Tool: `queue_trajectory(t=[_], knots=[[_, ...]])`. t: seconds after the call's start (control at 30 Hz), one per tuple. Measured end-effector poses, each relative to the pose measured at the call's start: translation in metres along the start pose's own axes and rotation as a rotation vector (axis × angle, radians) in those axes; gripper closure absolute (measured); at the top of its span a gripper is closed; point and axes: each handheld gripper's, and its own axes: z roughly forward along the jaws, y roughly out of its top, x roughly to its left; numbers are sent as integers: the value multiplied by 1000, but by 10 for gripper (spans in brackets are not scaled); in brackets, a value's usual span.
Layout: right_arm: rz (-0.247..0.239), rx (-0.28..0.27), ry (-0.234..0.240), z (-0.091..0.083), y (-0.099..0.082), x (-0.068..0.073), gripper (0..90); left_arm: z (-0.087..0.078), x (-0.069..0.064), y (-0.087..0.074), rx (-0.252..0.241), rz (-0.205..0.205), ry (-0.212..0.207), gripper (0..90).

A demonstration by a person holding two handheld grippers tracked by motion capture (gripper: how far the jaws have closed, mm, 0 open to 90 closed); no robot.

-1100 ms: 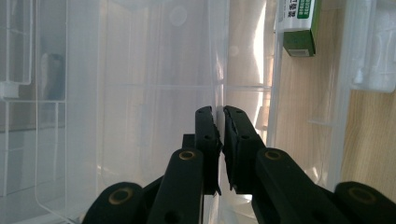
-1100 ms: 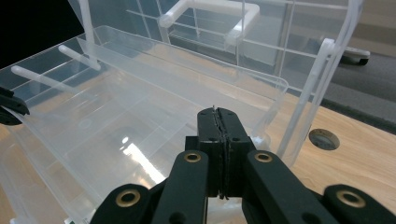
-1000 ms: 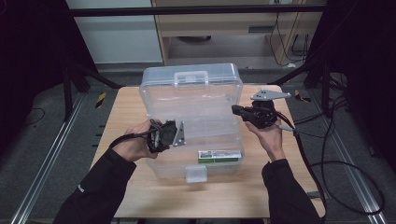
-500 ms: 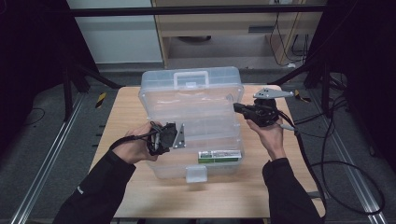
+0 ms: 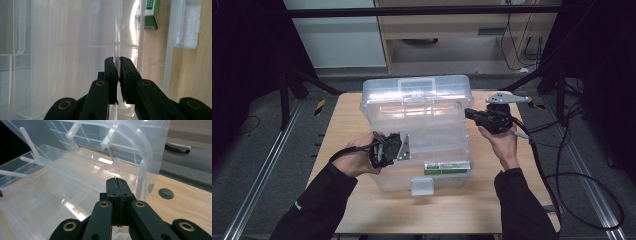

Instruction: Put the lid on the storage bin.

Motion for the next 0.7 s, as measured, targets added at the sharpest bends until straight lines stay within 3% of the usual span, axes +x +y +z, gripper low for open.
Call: queue_trajectory(t=[0.33, 0.5, 0.63, 0.7], knots=[[5, 5, 12, -2, -4, -1, 900, 2, -7, 0, 10, 3, -4, 829], [3, 4, 24, -4, -7, -1, 900, 2, -8, -2, -9, -19, 2, 807], [2, 4, 30, -5, -8, -1, 900, -1, -6, -6, -68, -120, 12, 788], [0, 8, 30, -5, -9, -1, 900, -5, -4, -10, -139, -185, 8, 794]])
